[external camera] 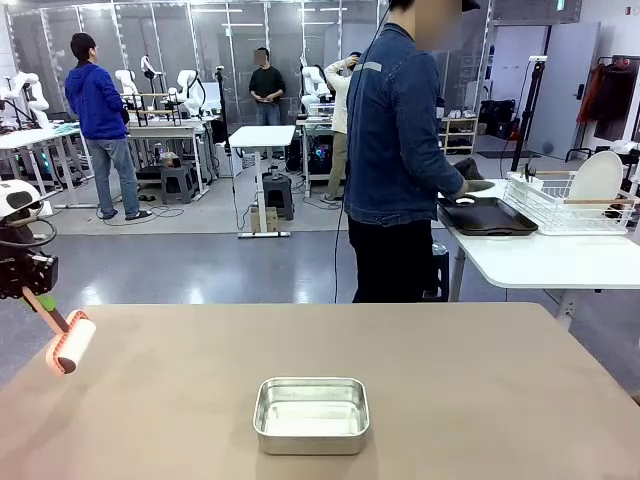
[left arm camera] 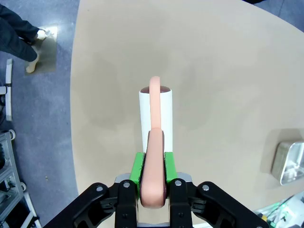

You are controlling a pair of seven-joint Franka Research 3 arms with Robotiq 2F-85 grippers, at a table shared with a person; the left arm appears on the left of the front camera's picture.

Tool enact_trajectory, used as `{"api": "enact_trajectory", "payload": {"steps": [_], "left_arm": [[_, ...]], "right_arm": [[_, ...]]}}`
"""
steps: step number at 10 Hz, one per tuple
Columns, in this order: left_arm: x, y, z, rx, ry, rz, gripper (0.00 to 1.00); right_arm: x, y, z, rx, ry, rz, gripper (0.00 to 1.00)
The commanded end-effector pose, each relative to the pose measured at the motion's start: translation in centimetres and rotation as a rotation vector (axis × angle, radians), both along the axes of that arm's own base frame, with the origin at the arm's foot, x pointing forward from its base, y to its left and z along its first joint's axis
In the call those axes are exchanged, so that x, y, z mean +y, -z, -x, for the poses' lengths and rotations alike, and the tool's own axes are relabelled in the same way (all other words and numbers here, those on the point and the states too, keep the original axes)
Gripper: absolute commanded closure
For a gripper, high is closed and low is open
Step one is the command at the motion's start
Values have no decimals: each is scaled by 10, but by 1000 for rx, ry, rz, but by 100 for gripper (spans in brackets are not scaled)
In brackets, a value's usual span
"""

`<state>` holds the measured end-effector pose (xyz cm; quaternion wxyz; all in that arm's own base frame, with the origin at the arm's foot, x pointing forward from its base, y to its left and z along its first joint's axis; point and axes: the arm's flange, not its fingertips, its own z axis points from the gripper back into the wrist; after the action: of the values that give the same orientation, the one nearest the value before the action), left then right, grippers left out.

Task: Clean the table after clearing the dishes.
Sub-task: Place the Lint Roller back on top of the Airtight Container.

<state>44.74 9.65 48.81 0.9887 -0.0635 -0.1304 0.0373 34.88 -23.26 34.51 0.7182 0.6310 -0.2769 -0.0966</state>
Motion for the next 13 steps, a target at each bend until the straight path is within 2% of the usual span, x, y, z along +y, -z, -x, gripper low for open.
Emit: {"api": "enact_trajectory", "payload": {"steps": [1, 3, 4, 6, 7, 9, 10, 11, 13], "left_arm": [[-22, -20, -8, -45, 139, -98, 78], [-83, -59, -10, -85, 397, -229, 78], [-120, -78, -3, -137, 624, -225, 78], [-181, -111, 20, -107, 890, -393, 78], [-212, -119, 31, -118, 1027, -439, 78], [-282, -120, 42, -103, 1275, -512, 78], [-312, -119, 44, -123, 1387, -529, 78], [-342, -116, 48, -150, 1480, -535, 78], [-400, -103, 58, -152, 1645, -504, 78]], "right_arm": [[0, -4, 1, 12, -2, -1, 0], [0, -4, 1, 12, -2, -1, 0], [0, -4, 1, 12, -2, -1, 0], [0, -4, 1, 12, -2, -1, 0], [0, -4, 1, 12, -2, -1, 0], [0, -4, 1, 12, -2, -1, 0], [0, -4, 1, 12, -2, -1, 0], [0, -4, 1, 12, -2, -1, 0], [0, -4, 1, 12, -2, -1, 0]]}}
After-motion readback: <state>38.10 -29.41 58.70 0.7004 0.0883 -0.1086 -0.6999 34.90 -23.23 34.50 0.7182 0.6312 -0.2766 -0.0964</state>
